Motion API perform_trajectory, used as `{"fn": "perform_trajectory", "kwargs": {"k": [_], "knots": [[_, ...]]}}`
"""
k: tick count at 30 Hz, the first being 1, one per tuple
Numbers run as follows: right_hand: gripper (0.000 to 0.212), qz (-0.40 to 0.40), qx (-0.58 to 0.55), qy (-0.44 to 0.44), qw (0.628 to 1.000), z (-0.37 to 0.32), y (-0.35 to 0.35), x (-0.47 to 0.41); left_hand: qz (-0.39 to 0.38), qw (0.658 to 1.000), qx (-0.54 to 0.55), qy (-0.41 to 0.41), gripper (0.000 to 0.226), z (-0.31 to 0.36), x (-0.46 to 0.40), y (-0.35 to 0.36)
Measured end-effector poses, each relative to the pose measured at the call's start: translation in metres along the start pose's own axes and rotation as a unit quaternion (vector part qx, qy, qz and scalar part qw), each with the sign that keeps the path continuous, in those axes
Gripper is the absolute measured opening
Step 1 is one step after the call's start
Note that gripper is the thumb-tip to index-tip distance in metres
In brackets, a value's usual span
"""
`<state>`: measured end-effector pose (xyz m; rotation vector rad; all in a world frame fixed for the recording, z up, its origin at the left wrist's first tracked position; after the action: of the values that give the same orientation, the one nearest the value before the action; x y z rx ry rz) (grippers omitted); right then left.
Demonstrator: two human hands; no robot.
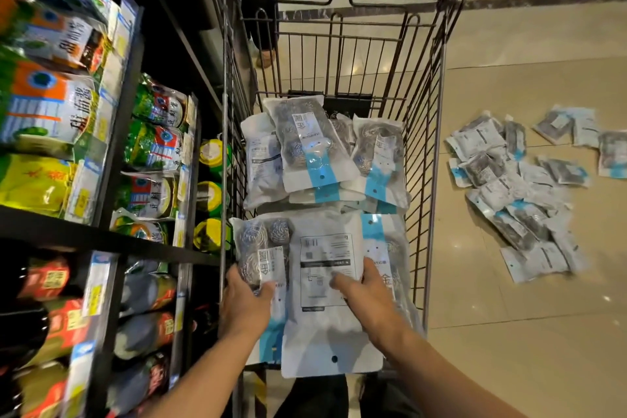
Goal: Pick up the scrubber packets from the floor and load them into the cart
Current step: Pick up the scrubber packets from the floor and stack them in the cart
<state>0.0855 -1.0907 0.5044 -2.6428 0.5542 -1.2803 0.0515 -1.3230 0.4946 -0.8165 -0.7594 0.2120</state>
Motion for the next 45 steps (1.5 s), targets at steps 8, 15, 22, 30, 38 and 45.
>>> {"fn": "perform_trajectory", "kwargs": {"k": [8,15,22,30,38,45], "knots": [[0.055,0.060,0.043,-0.092,0.993,-0.012,-0.005,0.010,-0.016,0.999,0.034,-0.022,0.085,-0.001,0.008,-0.015],[0.061,0.067,0.100,-0.124,0.985,-0.030,-0.031,0.043,-0.044,0.992,0.121,0.009,0.083,0.002,0.041,-0.046],[0.038,0.025,0.084,-0.143,0.986,-0.057,-0.111,0.105,-0.079,0.985,0.149,0.048,0.058,0.019,0.071,-0.072],[0.013,0.117,-0.080,-0.157,0.977,-0.060,-0.211,0.146,-0.131,0.976,0.121,0.128,0.023,0.093,0.104,-0.049],[0.010,0.164,-0.181,-0.107,0.964,-0.012,-0.321,0.159,-0.175,0.960,0.101,0.196,0.013,0.173,0.195,0.021],[0.010,0.194,-0.263,-0.057,0.944,0.049,-0.429,0.148,-0.220,0.948,0.080,0.217,0.015,0.221,0.297,0.118]]}}
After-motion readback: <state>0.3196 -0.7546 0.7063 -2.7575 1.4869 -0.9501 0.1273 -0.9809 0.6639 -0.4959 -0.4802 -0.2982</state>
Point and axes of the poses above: each hand's wrist, its own x-axis away from the middle knuckle, its own y-axis out of the palm, z = x × y, the point moved 6 cm from there along -x, towards the middle knuckle, and after that the axes turned 9 degrees about z, right-handed, at the moved point
